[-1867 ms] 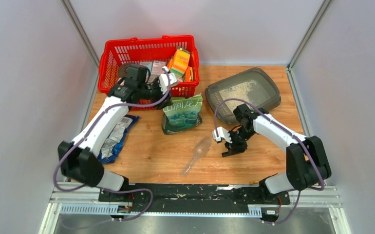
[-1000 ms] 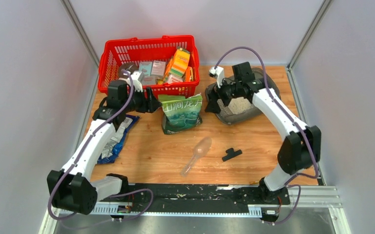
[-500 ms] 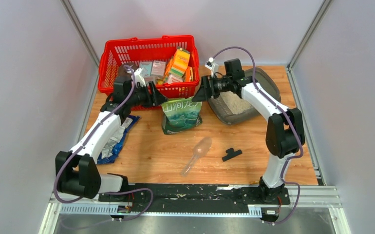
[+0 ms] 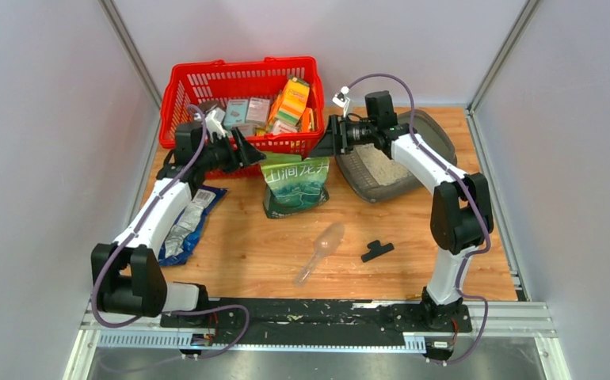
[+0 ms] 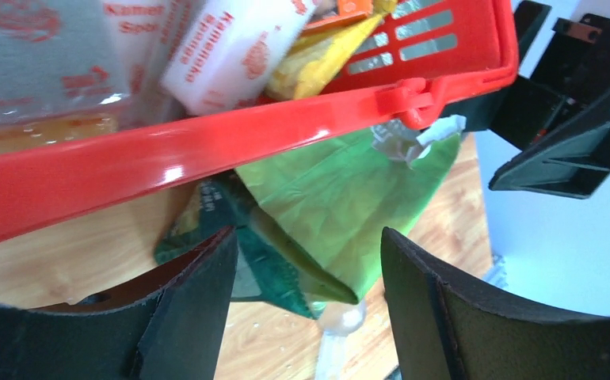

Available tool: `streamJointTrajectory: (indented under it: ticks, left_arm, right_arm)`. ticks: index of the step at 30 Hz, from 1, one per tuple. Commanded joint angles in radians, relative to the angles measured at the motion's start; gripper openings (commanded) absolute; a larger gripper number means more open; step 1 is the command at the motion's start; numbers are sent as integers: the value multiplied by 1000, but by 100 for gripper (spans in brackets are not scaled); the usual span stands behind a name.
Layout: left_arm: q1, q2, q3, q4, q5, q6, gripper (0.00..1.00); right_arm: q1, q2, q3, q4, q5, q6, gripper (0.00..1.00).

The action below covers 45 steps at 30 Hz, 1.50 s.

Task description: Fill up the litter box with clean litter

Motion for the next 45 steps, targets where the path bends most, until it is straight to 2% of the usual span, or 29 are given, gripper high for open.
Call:
streamJointTrajectory:
  ticks: [1,7,10,11,12,13,14,20,21,25,28,29,32,35,36,37,38,41,45]
  left_arm:
    - [-15,89,13,107,90,-89,74]
    - [-49,166,66,104,122,-89,71]
    - [-62,169,76,142,145,-81,62]
    - [-73,167,79,149,162,-78,58]
    - [-76,163,80,158,167,-69,48]
    - [-79,158,82,162,170,-66,42]
    - [-81,154,82,167,170,-61,31]
    - [-81,102,97,159,194,-18,1]
    - [-81,82,105,158,205,-6,0]
    - [-82,10,155,94,257,138,0]
    - [-92,-56,178,-9,293,351,0]
    - [-95,-72,180,-37,314,467,0]
    - [-102,-115,172,-136,336,650,0]
    - [-107,-144,152,-183,336,742,0]
    - [-107,-162,133,-175,333,750,3]
    - [-108,-168,126,-170,328,753,11]
    - [-108,-170,126,-172,314,755,32]
    - [-110,-158,143,-152,267,723,52]
    - [-118,-46,271,-215,181,735,55]
  right_arm:
    - [7,-37,-8,52,-46,36,73]
    - [10,-63,-40,51,-40,22,73]
    - [11,-68,-45,51,-35,18,73]
    - [10,-71,-46,49,-34,18,73]
    - [10,-69,-46,51,-35,18,73]
    - [10,-72,-46,51,-34,18,73]
    - [10,-74,-45,51,-34,16,73]
    - [1,-94,-23,10,-31,-5,74]
    - [-4,-112,-20,3,-26,-7,75]
    - [-48,-167,1,-35,56,-22,76]
    - [-59,-184,37,-142,190,-123,74]
    - [-59,-183,50,-174,202,-148,73]
    - [-59,-166,58,-199,202,-177,73]
    - [-58,-146,52,-208,190,-177,71]
    - [-58,-143,48,-210,187,-179,70]
    - [-56,-141,43,-208,184,-179,70]
    - [-50,-140,40,-208,179,-185,70]
    - [-38,-140,32,-205,182,-190,70]
    - [-33,-137,29,-176,176,-157,70]
